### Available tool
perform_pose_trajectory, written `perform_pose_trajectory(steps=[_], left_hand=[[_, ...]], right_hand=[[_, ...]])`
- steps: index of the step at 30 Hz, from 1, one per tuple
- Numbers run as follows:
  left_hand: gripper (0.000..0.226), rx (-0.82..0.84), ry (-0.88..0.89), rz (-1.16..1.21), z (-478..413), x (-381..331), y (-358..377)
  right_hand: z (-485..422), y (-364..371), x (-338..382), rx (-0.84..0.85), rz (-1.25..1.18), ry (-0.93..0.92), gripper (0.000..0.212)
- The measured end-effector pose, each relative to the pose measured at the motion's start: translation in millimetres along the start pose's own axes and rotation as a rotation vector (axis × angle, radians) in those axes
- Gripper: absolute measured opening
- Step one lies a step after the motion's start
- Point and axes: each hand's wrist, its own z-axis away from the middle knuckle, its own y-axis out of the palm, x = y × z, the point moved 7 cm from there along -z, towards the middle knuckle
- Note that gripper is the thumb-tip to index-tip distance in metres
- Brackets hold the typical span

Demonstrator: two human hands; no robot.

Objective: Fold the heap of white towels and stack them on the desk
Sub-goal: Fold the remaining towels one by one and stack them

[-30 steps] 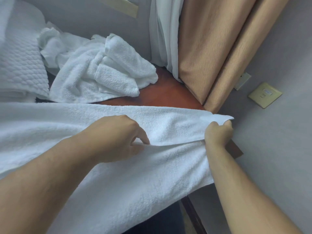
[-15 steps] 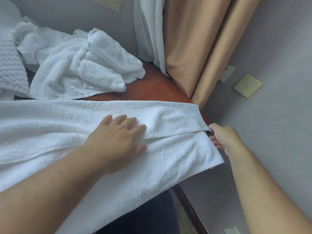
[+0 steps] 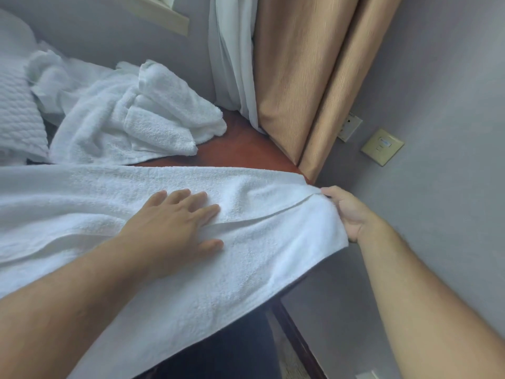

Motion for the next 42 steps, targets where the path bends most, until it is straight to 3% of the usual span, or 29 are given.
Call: perform_pose_trajectory(steps=[5, 7, 9, 11, 14, 17, 21, 24, 29, 32, 35, 38, 40, 42], left_hand=[[0.072, 0.002, -0.010, 0.000, -1.9, 0.1, -0.5], [0.073, -0.004, -0.007, 0.001, -2.5, -0.2, -3.1], [0.074, -0.004, -0.008, -0.005, -2.6, 0.1, -4.4], [0.078, 0.006, -0.011, -0.011, -2.0, 0.8, -3.4], [0.080, 0.015, -0.009, -0.032, -1.7, 1.2, -2.0], [0.075, 0.006, -0.013, -0.018, -1.4, 0.1, -3.1], [0.072, 0.002, -0.014, -0.023, 0.1, -1.1, -3.8], [0.071, 0.026, -0.026, -0.045, 2.3, -1.9, -2.7], [0.068, 0.013, -0.126, -0.162, 7.8, -6.5, -14.5], [0.069, -0.034, -0.278, -0.182, 25.9, 20.3, -32.7], [0.050, -0.171, -0.484, -0.114, 77.4, 74.4, -63.2], [0.035, -0.373, -0.731, -0.102, 165.7, 126.8, -91.7], [0.033, -0.495, -0.954, -0.055, 227.9, 156.4, -105.1], [0.046, -0.490, -1.189, 0.014, 273.3, 179.8, -107.1]], right_hand=[[-6.7, -28.6, 2.8, -0.360, 0.260, -0.056, 0.022], [-8.2, -33.7, 9.9, -0.462, 0.521, -0.132, 0.021], [-1.2, -39.5, 18.9, -0.670, 0.843, -0.204, 0.025], [11.3, -41.9, 21.9, -0.852, 0.985, -0.226, 0.030], [18.6, -29.3, 27.8, -0.923, 1.054, -0.323, 0.025], [11.5, 6.1, 39.2, -0.715, 1.024, -0.479, 0.024], [-12.1, 61.4, 1.4, -0.281, 1.045, -0.236, 0.066], [-21.0, 74.0, -17.5, -0.263, 1.186, -0.218, 0.078], [-13.0, 85.2, -0.3, -0.281, 1.273, -0.199, 0.056], [12.0, 142.2, 21.5, -0.253, 1.275, -0.506, 0.033], [59.6, 224.3, 26.1, -0.082, 1.073, -0.839, 0.036], [114.6, 303.6, 14.3, 0.215, 0.988, -1.044, 0.040], [142.2, 343.3, 7.2, 0.360, 1.008, -1.145, 0.045], [164.7, 375.4, 1.0, 0.488, 1.032, -1.236, 0.052]])
